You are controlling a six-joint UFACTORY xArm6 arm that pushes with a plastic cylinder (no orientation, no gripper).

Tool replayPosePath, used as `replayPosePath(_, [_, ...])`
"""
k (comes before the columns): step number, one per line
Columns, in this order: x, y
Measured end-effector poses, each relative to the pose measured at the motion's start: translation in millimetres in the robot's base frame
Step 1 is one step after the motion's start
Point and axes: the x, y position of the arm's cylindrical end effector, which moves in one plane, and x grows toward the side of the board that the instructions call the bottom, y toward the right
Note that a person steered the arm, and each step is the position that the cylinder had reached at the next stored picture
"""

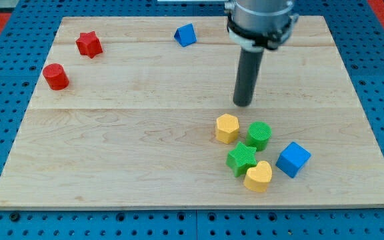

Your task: Move the red star to the top of the green star

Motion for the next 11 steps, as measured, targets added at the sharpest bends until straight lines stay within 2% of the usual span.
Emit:
replayPosePath(2, [-92, -151])
replayPosePath(3, [-154, -197])
replayPosePath(4, [-187, -282])
replayPosePath(5, [-156, -309])
replayPosePath(6, [-91, -274])
replayPosePath(7, [-47, -227])
replayPosePath(10, [108, -38])
replayPosePath(11, [65, -129])
